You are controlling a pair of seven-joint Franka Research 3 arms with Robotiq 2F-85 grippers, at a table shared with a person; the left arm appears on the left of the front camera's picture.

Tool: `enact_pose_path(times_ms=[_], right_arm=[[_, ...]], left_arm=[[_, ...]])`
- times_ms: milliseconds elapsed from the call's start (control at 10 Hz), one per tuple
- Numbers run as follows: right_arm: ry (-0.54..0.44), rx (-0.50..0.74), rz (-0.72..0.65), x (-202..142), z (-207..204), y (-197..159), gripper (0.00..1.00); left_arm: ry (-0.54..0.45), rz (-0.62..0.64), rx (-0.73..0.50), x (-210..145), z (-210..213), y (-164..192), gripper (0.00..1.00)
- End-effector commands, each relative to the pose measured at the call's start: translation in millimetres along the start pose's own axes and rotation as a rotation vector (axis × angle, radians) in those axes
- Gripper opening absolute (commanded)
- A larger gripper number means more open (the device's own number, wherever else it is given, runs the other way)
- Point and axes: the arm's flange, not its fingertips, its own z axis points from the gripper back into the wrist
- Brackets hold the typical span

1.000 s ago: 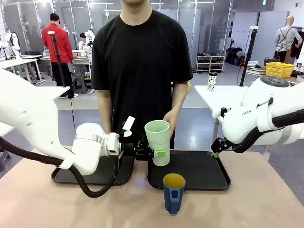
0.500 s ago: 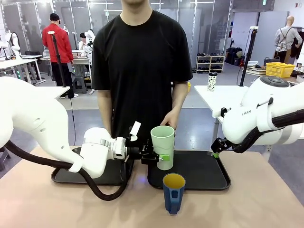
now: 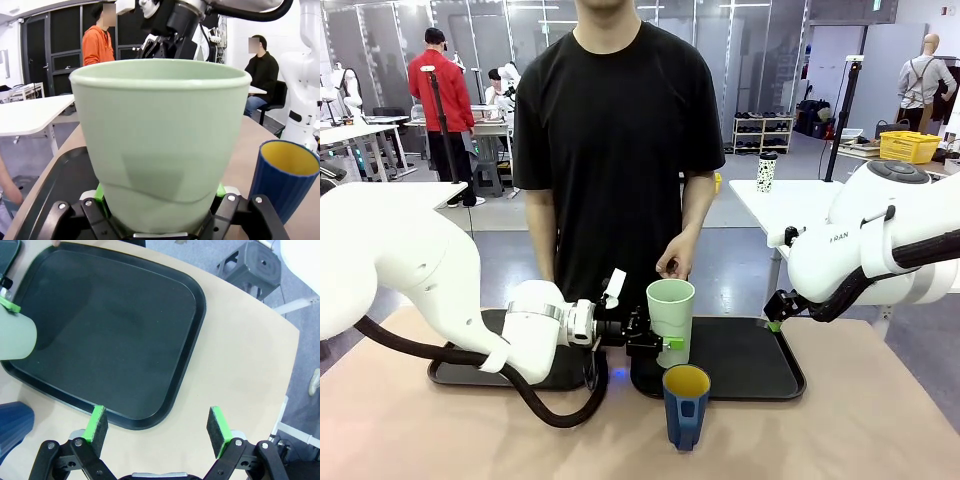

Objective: Sort and store the cups by type.
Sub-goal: Place the picked Reusable plastic cup into the Flat Tray indicated by the person.

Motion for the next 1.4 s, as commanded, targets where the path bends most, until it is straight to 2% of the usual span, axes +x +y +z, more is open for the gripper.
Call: enact_pose_path(times_ms=[0,500,1300], right_arm=[[-0.004,0.001,-0.002,-0.7,0.0,-1.5,1.0],[-0.004,0.001,-0.002,-0.7,0.0,-1.5,1.0],[-0.004,0.001,-0.002,-0.7,0.0,-1.5,1.0]], left_arm=[[0.0,0.032,0.013,-8.3,-11.1,14.5,0.84],[0.001,0.059,0.002,-29.6,-11.7,24.2,0.84],[0.058,0.079,-0.014,-44.8,-10.8,25.0,0.84]])
